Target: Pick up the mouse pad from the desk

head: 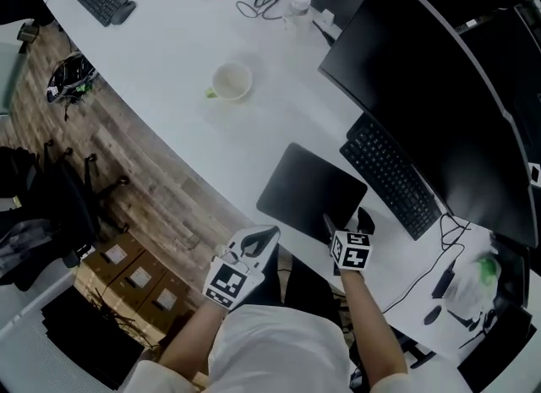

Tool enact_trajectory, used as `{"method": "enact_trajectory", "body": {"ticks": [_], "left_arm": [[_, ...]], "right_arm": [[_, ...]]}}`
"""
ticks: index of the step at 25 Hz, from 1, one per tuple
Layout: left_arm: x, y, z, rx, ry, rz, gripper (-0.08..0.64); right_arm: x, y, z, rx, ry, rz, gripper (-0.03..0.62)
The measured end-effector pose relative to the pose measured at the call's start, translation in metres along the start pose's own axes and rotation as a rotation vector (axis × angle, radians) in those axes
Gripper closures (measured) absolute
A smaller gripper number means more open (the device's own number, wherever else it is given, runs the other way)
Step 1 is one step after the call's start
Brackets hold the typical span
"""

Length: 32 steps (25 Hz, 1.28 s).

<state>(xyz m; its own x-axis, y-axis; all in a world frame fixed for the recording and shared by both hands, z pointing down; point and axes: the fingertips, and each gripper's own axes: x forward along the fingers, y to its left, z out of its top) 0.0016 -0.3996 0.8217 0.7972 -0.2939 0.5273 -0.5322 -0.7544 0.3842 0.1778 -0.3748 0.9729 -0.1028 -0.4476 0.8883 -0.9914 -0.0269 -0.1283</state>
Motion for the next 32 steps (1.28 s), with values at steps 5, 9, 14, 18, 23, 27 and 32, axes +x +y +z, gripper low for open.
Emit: {"method": "enact_trajectory", "body": {"ticks": [5, 9, 14, 18, 23, 27, 32], "left_arm": [[-0.003, 0.008, -0.003, -0.017, 0.001, 0.02, 0.543], [-0.005, 0.009, -0.007, -0.026, 0.004, 0.029, 0.543], [-0.005, 0.009, -0.009, -0.029, 0.007, 0.03, 0.543], [-0.009, 0.009, -0.008, -0.025, 0.006, 0.031, 0.543], [-0.019, 0.012, -0.005, -0.019, -0.003, 0.042, 0.543], [-0.029, 0.015, 0.0, -0.007, -0.017, 0.05, 0.543], [-0.043, 0.013, 0.008, 0.007, -0.04, 0.047, 0.543]], "right_arm": [[0.006, 0.002, 0.0, 0.014, 0.007, -0.065, 0.123], [0.005, 0.007, -0.001, 0.029, 0.016, -0.072, 0.167], [0.006, 0.018, 0.002, -0.018, 0.016, -0.044, 0.241], [0.007, 0.036, 0.005, -0.061, 0.004, -0.016, 0.384], [0.006, 0.046, 0.002, -0.058, 0.017, 0.009, 0.478], [0.004, 0.054, 0.005, -0.03, 0.004, 0.073, 0.539], [-0.009, 0.064, 0.016, -0.026, -0.019, 0.122, 0.549]]}}
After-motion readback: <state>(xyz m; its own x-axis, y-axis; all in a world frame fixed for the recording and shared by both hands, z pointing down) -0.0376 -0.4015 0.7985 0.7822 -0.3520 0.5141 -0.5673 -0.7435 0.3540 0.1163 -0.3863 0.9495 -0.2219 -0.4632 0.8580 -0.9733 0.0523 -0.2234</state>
